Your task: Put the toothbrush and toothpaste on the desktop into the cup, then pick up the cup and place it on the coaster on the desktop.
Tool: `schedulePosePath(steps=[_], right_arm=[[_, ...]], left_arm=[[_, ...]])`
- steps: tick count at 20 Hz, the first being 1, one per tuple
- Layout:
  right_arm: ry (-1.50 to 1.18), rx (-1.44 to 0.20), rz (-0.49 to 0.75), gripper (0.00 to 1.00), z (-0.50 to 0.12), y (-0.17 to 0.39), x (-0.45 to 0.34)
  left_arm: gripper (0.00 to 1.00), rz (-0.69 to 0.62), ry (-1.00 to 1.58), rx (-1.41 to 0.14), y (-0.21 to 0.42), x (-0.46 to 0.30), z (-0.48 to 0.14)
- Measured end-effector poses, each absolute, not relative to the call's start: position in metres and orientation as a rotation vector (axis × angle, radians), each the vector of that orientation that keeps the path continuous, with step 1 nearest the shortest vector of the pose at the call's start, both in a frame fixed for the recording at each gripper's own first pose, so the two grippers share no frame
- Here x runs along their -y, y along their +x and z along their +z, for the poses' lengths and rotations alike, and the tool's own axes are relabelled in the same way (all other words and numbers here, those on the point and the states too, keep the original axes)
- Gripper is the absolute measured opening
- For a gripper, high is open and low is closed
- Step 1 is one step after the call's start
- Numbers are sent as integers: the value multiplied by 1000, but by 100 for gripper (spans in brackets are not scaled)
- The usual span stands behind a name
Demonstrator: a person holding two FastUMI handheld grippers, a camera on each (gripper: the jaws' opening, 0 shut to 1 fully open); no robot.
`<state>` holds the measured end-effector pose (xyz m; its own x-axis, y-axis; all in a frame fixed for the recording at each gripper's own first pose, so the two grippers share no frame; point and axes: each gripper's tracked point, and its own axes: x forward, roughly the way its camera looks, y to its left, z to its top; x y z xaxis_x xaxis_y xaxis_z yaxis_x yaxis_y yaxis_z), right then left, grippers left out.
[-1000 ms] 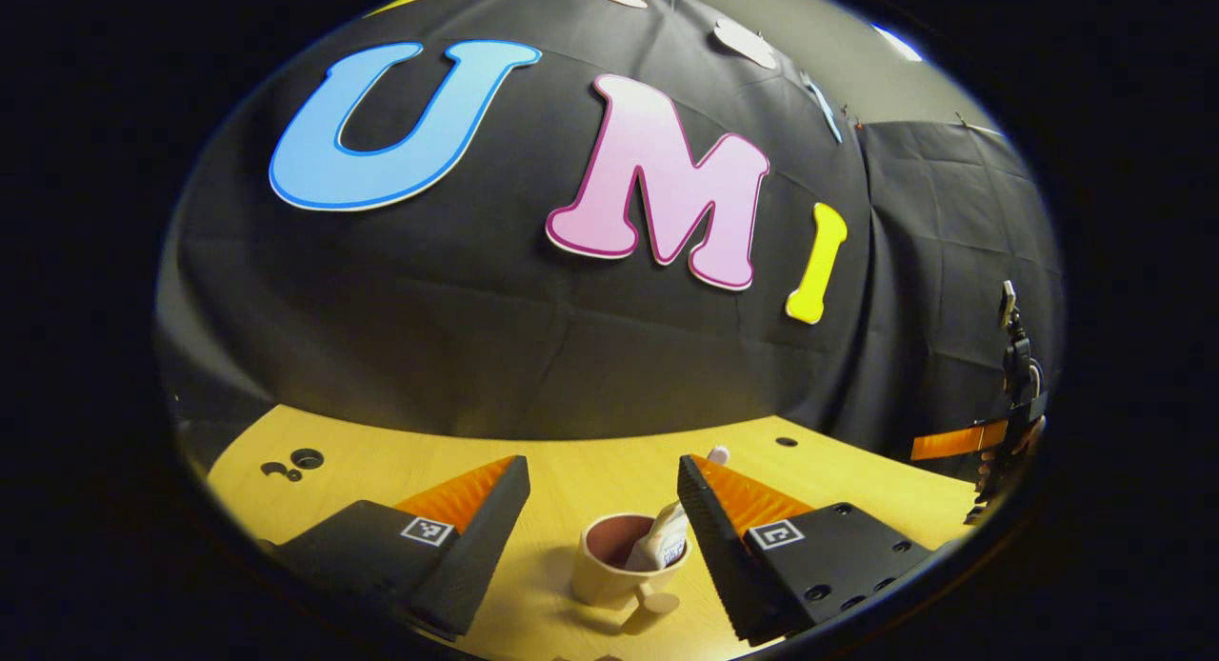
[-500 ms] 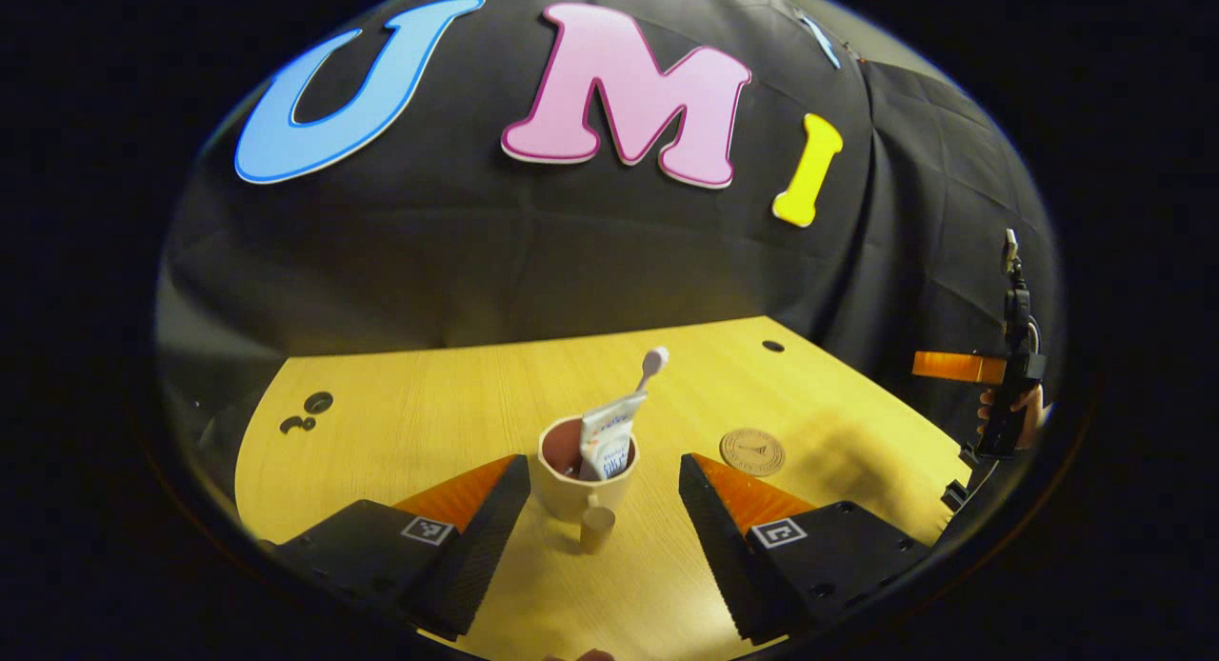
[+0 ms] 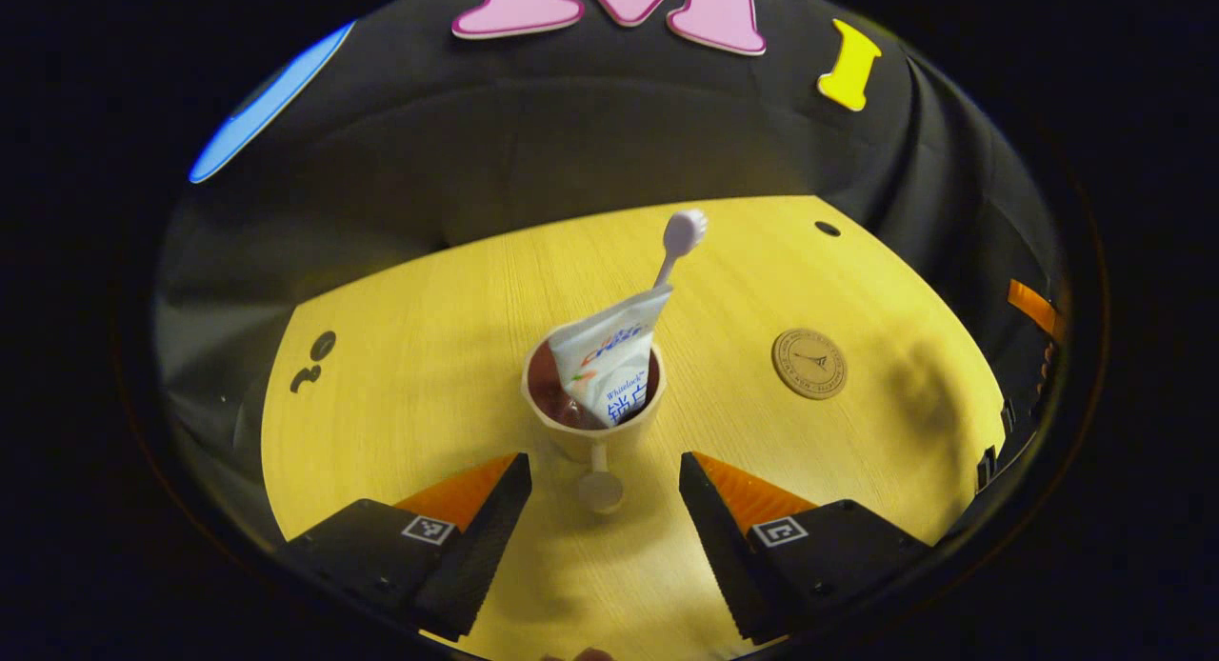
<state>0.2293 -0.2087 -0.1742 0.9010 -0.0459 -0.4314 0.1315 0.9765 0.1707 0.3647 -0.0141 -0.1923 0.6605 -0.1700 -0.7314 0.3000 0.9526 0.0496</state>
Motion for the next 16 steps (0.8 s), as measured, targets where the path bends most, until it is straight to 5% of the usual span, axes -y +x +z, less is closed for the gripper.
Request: schedulePosePath(steps=[9,13,16], right_arm=[[221,-425,-210,98,-178,225,279],[224,-438,-244,98,-183,215,299],[222,-459,-248,98,-199,214,309]], left_arm=[[98,-252,213,-1037,380,12,-221],[88,-254,204,-1126,381,16,-228],[71,-229,245,-1182,385,7,-235]])
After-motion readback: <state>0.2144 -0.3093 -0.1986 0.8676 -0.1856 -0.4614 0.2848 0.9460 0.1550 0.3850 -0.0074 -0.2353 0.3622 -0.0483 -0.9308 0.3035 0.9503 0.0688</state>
